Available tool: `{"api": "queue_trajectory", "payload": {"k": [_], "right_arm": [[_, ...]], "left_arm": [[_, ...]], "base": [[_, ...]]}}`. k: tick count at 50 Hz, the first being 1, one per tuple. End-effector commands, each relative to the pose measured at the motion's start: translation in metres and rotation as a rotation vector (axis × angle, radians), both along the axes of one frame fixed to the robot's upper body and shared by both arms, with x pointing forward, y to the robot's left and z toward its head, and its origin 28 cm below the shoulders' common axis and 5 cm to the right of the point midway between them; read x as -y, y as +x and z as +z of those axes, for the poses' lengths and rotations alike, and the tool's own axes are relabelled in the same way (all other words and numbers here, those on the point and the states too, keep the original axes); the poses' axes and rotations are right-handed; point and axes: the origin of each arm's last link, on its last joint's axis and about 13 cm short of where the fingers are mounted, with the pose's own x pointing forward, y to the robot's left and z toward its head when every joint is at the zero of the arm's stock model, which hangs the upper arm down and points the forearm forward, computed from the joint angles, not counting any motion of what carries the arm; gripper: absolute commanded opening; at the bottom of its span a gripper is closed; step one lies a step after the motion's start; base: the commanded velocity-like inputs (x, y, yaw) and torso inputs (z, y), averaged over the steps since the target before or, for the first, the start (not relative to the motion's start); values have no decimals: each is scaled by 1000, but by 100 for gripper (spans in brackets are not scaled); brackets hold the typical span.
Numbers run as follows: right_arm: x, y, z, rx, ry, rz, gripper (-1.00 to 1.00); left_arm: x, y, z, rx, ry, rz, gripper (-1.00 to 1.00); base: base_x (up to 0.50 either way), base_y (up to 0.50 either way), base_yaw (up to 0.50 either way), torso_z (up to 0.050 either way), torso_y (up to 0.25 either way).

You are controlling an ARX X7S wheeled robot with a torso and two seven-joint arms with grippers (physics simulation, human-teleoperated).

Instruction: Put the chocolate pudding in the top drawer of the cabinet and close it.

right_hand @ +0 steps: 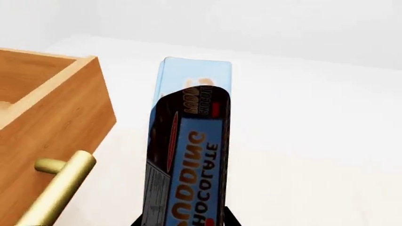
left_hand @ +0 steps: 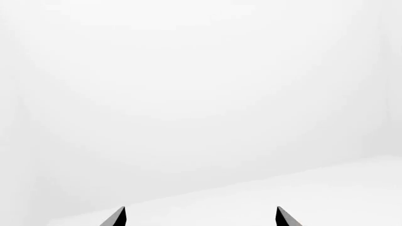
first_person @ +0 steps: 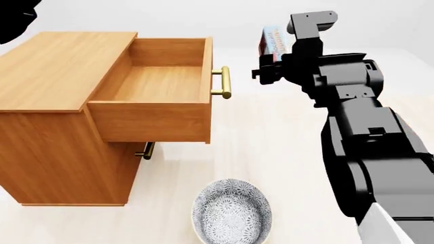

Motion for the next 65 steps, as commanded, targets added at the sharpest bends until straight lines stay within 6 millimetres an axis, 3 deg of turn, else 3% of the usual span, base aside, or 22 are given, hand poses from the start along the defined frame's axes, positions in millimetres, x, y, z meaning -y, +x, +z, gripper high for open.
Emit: {"api": "queue_trajectory", "payload": {"k": [1, 11, 28, 46, 65], "right_arm": [[-1, -2, 49, 97, -25, 37, -100], [-16, -5, 81, 164, 2, 128, -100], [-55, -15, 108, 212, 25, 266, -100], [-102, -26, 103, 185, 23, 401, -100], [-118, -31, 85, 115, 29, 450, -100]], "left_arm": [[-1, -1, -2, -6, 1, -2, 100], [-3, -3, -2, -3, 0, -1, 100], [-6, -5, -2, 2, -5, 3, 100], [-13, -10, 0, 7, -9, 15, 100], [-22, -19, -1, -3, -6, 40, 100]], "base": [[0, 0, 0, 0, 0], [0, 0, 0, 0, 0], [0, 0, 0, 0, 0], [0, 0, 0, 0, 0], [0, 0, 0, 0, 0]]}}
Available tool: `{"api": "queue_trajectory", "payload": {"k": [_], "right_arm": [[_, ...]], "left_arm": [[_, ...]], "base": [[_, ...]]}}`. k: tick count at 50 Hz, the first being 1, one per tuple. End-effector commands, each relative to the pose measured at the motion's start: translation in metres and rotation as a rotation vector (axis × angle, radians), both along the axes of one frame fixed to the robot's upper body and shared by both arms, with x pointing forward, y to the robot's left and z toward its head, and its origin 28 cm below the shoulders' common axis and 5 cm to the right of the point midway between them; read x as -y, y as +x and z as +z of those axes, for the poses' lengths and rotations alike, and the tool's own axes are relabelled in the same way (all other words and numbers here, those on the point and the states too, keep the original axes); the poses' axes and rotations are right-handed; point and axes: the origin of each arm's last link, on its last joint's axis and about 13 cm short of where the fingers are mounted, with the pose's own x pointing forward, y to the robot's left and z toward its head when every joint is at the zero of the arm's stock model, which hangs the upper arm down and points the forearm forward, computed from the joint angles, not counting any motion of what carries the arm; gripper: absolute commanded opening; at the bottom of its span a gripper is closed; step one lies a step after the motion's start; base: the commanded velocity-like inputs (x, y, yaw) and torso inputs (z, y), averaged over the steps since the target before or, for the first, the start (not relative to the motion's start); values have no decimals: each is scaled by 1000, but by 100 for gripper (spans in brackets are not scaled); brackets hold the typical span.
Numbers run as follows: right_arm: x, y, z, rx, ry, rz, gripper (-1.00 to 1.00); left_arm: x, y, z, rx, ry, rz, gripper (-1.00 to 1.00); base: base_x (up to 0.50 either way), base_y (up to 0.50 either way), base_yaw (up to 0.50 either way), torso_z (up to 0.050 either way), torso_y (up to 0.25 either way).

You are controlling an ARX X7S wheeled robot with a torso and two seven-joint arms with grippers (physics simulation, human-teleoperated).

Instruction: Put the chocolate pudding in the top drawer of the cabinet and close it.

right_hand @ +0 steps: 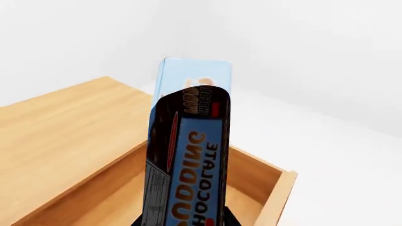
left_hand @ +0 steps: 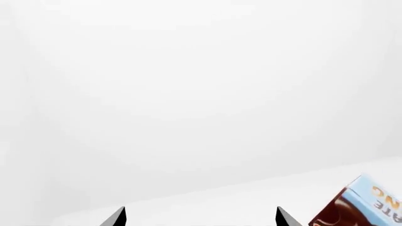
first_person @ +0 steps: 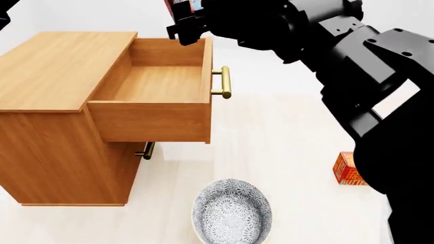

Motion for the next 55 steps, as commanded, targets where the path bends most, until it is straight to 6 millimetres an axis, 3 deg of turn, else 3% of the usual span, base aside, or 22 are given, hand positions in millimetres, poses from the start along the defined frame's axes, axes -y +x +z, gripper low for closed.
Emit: {"api": "queue_trajectory", "payload": {"k": [1, 55], "right_arm": [[-7, -3, -10, -40, -19, 20, -100], [-17, -8, -52, -180, -102, 48, -100]], "left_arm": [[-4, -3, -1, -5, 1, 12, 100], [-12, -5, -8, -23, 4, 37, 100]], "base": [[0, 0, 0, 0, 0], [0, 0, 0, 0, 0]]}}
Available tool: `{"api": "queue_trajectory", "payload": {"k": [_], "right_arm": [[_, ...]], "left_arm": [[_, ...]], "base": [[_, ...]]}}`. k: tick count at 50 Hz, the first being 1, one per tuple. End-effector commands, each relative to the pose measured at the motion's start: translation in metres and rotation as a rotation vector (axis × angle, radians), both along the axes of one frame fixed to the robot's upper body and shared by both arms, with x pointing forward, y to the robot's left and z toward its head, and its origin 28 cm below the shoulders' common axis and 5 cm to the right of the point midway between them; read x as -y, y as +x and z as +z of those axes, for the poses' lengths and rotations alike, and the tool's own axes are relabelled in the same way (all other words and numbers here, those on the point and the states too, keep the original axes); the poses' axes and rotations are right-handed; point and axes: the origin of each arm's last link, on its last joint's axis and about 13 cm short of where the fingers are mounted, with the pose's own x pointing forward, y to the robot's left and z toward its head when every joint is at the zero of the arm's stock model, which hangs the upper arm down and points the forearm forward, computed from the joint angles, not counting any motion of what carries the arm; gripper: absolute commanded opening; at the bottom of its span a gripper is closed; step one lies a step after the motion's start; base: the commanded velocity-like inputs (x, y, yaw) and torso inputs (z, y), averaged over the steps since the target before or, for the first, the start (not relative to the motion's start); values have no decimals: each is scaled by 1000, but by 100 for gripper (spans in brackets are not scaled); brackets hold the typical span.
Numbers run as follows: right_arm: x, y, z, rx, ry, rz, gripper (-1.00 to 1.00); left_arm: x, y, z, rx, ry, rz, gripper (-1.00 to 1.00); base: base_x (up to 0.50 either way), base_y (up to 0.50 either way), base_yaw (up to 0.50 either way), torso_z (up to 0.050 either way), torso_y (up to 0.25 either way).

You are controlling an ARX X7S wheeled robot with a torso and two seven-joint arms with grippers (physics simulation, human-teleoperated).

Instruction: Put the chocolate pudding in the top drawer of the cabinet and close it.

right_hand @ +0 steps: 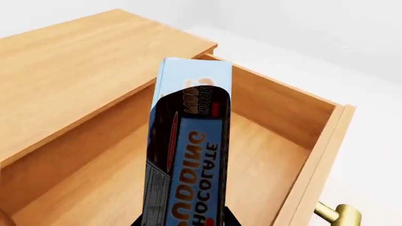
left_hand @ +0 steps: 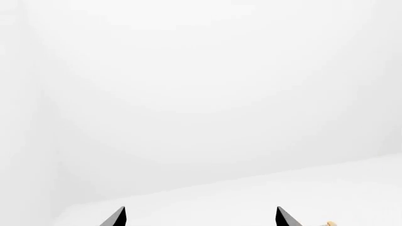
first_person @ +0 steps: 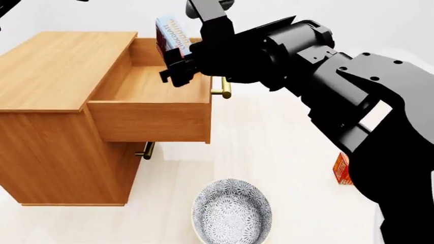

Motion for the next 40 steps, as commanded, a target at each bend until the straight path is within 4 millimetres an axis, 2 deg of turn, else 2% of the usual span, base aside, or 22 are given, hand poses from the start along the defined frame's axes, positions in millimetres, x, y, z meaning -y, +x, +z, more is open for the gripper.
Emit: {"api": "queue_trajectory", "payload": {"k": [1, 40], "right_arm": [[-1, 0, -9, -15, -17, 3, -100], [-2, -1, -29, -66, -58, 15, -100]], "left_arm": [[-1, -1, 0, -2, 1, 4, 100], [-3, -1, -5, -8, -4, 10, 100]], "base": [[0, 0, 0, 0, 0], [0, 0, 0, 0, 0]]}}
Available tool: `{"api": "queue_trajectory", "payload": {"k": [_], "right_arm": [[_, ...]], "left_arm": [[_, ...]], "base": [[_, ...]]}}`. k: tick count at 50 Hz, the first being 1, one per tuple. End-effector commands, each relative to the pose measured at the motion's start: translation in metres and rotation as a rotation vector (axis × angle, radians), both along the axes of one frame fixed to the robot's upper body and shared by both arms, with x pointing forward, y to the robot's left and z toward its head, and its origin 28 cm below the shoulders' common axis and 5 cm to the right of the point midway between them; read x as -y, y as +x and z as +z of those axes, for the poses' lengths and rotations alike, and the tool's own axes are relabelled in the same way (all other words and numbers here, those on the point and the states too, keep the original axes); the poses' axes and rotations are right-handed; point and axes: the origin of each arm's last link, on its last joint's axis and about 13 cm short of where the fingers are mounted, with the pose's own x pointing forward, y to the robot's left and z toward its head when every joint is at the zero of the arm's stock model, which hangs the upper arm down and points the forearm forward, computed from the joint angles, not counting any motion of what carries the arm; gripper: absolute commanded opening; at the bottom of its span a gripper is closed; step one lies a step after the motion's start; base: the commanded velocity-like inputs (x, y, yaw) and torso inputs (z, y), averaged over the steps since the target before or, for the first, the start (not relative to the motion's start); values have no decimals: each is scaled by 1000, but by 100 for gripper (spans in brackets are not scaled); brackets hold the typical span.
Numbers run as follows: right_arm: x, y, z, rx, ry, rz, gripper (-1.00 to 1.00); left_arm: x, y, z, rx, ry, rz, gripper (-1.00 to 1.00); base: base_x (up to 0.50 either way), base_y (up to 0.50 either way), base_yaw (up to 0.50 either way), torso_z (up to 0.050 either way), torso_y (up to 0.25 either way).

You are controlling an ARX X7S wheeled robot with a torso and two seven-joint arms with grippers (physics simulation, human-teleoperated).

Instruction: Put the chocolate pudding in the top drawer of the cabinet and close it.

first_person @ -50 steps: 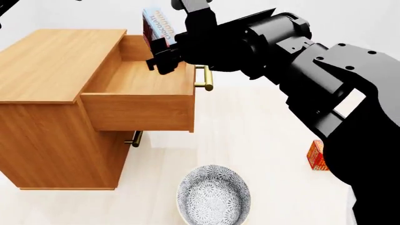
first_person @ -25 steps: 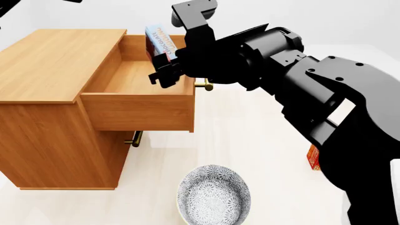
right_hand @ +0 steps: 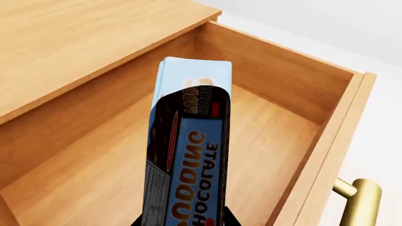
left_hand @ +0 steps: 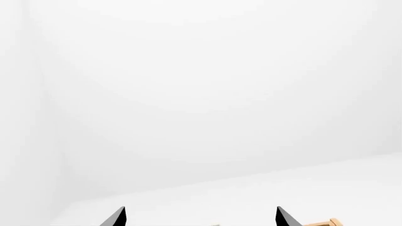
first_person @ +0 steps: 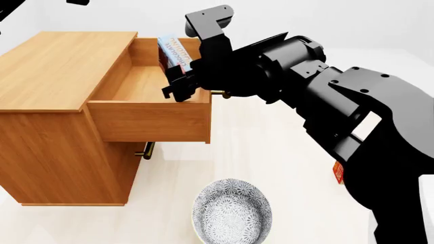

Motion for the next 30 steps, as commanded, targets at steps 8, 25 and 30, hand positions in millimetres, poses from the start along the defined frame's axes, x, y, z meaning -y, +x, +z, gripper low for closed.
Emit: {"api": "queue_trajectory", "payload": {"k": [8, 25, 30], "right_arm": [[-1, -1, -9, -22, -19, 14, -100], [-1, -2, -9, -29, -27, 10, 100], [-1, -2, -9, -28, -27, 10, 100]], "left_arm": [[-1, -1, -1, -4, -2, 1, 100], [-1, -1, -1, -2, -2, 2, 100], [-1, -1, -1, -2, -3, 2, 100]], "base": [[0, 0, 0, 0, 0], [0, 0, 0, 0, 0], [0, 0, 0, 0, 0]]}}
